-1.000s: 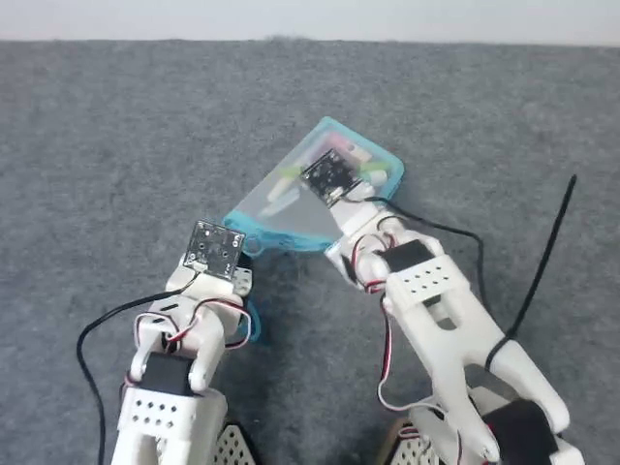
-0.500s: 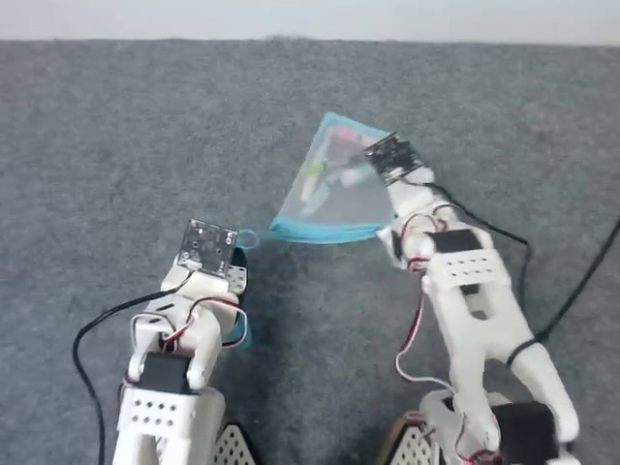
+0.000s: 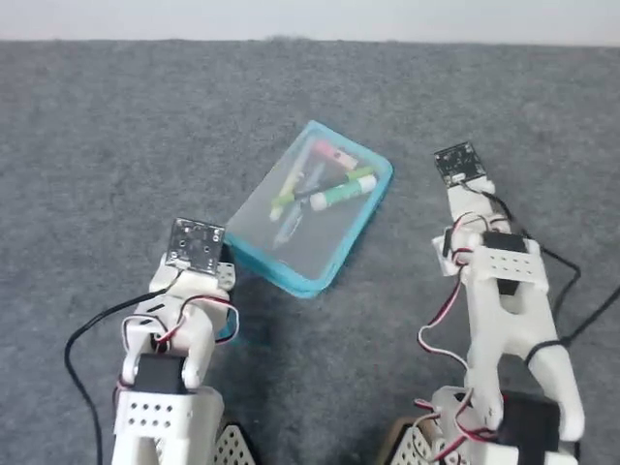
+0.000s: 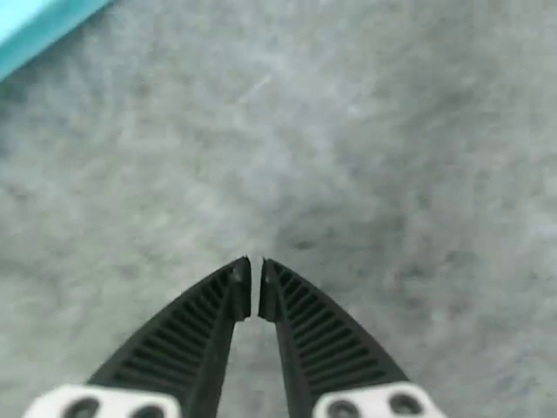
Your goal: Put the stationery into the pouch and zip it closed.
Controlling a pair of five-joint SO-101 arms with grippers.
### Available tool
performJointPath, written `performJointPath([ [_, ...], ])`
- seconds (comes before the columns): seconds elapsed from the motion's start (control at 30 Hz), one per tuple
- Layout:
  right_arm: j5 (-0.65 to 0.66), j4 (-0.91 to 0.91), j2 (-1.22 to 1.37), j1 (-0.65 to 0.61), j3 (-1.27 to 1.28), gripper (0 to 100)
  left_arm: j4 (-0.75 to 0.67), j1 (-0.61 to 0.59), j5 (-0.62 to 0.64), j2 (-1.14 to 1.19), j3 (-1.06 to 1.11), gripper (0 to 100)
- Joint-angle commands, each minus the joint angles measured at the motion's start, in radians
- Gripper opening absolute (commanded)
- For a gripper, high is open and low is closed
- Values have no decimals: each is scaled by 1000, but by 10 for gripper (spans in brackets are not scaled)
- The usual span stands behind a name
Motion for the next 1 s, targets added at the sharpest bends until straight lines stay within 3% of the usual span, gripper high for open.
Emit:
performJointPath([
  [0.0, -78, 136, -28, -64, -77, 6, 34, 98, 11, -18, -53, 71],
  [0.23, -118, 286, -28, -137, -193, 7, 103, 198, 11, -18, -51, 263],
  [0.43, -172, 285, -28, -140, -196, 17, 109, 184, 9, -20, -56, 265],
  [0.63, -173, 277, -28, -143, -164, 132, 61, 176, 9, -20, -51, 269],
  [0.83, -178, 274, -85, -137, -135, 101, -20, 12, 69, -37, -68, 269],
  [0.97, -176, 203, -225, -143, 0, 99, -6, -21, 110, -150, -45, 269],
])
